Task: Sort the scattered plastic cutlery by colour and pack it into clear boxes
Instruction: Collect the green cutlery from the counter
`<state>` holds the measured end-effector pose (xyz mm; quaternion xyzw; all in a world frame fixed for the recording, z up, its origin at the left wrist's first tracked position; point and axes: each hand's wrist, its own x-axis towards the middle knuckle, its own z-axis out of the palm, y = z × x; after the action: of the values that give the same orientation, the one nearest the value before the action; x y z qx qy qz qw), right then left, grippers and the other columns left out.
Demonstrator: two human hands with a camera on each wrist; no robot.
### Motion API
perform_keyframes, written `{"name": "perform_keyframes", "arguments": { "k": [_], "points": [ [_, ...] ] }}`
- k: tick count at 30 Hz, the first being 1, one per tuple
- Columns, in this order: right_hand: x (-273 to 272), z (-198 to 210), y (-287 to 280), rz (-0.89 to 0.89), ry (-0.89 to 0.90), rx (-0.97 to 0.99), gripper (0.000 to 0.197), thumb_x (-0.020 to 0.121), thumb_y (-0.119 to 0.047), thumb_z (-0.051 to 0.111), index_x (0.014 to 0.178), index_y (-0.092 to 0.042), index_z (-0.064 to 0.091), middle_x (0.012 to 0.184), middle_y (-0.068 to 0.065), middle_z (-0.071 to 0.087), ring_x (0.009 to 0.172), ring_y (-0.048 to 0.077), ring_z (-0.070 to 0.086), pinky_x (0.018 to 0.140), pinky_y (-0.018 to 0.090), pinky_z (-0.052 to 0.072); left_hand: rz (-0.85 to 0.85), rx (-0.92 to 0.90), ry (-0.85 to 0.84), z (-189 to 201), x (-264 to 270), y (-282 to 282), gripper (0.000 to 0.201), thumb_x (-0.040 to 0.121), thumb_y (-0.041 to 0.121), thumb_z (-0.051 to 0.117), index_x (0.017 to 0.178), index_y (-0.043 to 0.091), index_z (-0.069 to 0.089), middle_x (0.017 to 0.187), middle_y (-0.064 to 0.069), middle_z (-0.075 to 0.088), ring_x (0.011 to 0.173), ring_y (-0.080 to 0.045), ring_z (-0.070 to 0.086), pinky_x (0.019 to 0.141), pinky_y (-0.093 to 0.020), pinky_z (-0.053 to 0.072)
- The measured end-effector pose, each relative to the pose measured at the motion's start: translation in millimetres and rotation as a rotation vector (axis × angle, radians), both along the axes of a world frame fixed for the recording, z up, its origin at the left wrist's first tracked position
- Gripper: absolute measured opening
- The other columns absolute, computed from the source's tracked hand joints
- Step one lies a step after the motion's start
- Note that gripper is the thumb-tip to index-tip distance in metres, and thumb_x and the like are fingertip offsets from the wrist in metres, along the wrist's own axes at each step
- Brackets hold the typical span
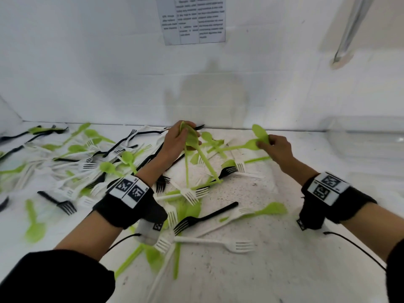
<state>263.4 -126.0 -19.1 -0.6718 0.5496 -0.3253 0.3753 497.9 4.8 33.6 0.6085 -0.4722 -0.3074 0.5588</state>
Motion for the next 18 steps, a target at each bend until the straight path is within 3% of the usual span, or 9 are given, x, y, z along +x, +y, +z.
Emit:
{"name": "perform_keyframes", "arguments": {
  "k": [2,5,7,10,14,16,18],
  "points": [
    [-4,18,11,-0.017,-0.126,0.001,0.019,0.083,-0.022,0.067,0.071,-0.01,0.059,0.058,0.0,0.042,0.055,0.012,0.038,0.049,0.019,0.031,-0.049,0.001,0.074,2,-1,6,0.027,0.101,0.005,0.027,0.099,0.013,0.053,0.085,-0.004,0.064,0.063,-0.012,0.068,0.059,-0.029,0.055],
    [-6,46,29,0.021,-0.323,0.007,0.01,0.084,-0.02,0.065,0.084,-0.012,0.06,0.06,0.001,0.042,0.055,0.01,0.038,0.04,0.015,0.028,-0.043,-0.017,0.048,9,-3,15,0.024,0.1,0.006,0.031,0.1,0.011,0.055,0.082,-0.005,0.064,0.056,-0.012,0.063,0.054,-0.024,0.051],
    [-4,66,44,0.056,-0.409,0.002,0.002,0.087,-0.017,0.061,0.086,-0.015,0.059,0.069,0.0,0.052,0.059,0.008,0.045,0.035,0.012,0.025,-0.038,-0.016,-0.019,14,-3,21,0.022,0.099,0.007,0.034,0.098,0.008,0.056,0.075,-0.005,0.059,0.051,-0.009,0.057,0.051,-0.021,0.048],
    [6,91,69,0.109,-0.521,-0.005,0.013,0.09,-0.013,0.051,0.081,-0.022,0.053,0.079,-0.003,0.067,0.062,0.005,0.057,0.034,0.014,0.021,-0.065,0.05,-0.131,15,1,35,0.023,0.1,0.015,0.038,0.088,0.014,0.058,0.07,-0.001,0.048,0.048,-0.005,0.052,0.044,-0.019,0.045],
    [24,111,103,0.219,-0.528,-0.043,0.016,0.092,-0.012,0.043,0.081,-0.022,0.048,0.061,-0.01,0.066,0.055,0.002,0.06,0.04,0.014,0.031,-0.08,0.153,-0.308,4,10,61,0.02,0.099,0.02,0.043,0.085,0.019,0.058,0.065,0.004,0.044,0.047,-0.006,0.045,0.039,-0.014,0.035],
    [34,111,115,0.266,-0.488,-0.064,0.015,0.091,-0.012,0.045,0.081,-0.022,0.047,0.062,-0.008,0.057,0.049,0.003,0.056,0.045,0.015,0.039,-0.106,0.206,-0.402,-2,12,77,0.016,0.098,0.018,0.047,0.088,0.015,0.059,0.062,0.009,0.048,0.046,0.002,0.045,0.042,-0.009,0.033],
    [44,108,125,0.339,-0.436,-0.064,0.013,0.091,-0.016,0.053,0.08,-0.022,0.048,0.062,-0.005,0.048,0.041,0.003,0.048,0.043,0.019,0.038,-0.151,0.296,-0.553,-11,19,93,0.012,0.094,0.021,0.055,0.09,0.014,0.063,0.068,0.011,0.054,0.051,0.006,0.049,0.049,-0.006,0.035]
  ]
}}
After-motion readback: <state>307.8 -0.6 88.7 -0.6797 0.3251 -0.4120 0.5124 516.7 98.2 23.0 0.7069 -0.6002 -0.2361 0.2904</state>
